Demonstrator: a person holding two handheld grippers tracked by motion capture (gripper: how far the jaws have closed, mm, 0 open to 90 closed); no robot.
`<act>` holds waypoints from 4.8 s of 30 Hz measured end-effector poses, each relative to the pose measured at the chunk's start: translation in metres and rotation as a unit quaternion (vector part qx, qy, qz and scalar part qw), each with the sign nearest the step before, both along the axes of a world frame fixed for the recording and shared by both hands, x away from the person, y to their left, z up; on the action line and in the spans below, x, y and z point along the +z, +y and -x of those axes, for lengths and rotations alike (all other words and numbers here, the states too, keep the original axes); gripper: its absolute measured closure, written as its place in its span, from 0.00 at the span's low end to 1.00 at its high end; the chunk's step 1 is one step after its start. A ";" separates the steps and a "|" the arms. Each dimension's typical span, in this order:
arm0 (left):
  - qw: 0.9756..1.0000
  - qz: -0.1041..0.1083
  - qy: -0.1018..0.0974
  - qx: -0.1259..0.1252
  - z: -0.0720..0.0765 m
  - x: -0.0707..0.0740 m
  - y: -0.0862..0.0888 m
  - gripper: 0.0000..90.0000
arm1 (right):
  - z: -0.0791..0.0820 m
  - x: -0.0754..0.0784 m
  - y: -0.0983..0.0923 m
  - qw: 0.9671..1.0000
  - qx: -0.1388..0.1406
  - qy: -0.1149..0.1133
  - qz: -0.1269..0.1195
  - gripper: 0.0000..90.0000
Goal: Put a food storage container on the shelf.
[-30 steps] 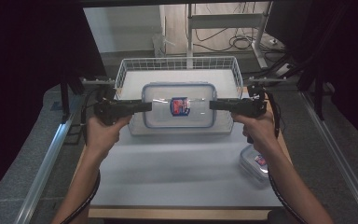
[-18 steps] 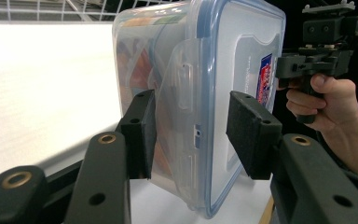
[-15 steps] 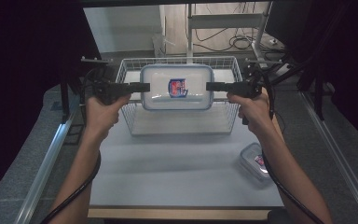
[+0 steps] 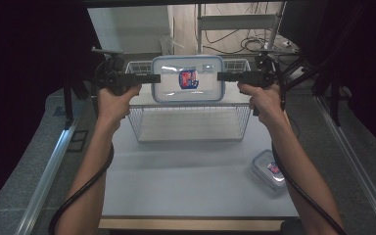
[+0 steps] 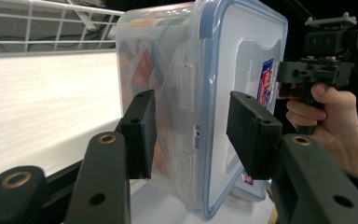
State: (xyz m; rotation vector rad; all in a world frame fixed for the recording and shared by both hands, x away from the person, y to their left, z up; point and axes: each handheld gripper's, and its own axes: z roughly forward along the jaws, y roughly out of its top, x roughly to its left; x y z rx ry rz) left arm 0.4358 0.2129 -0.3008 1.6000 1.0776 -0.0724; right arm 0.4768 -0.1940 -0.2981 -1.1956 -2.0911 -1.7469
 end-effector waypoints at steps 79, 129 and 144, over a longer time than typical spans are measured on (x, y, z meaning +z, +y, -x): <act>0.973 -0.163 -0.160 0.019 0.068 -0.049 -0.027 0.07 | 0.034 -0.023 -0.006 0.982 -0.035 -0.145 0.119 0.34; 0.946 -0.257 -0.195 0.032 0.190 -0.174 -0.035 0.06 | 0.152 -0.139 -0.003 0.956 0.025 -0.198 0.214 0.07; 0.952 -0.273 -0.133 0.031 0.206 -0.206 -0.031 0.06 | 0.173 -0.186 -0.002 0.950 0.039 -0.166 0.262 0.08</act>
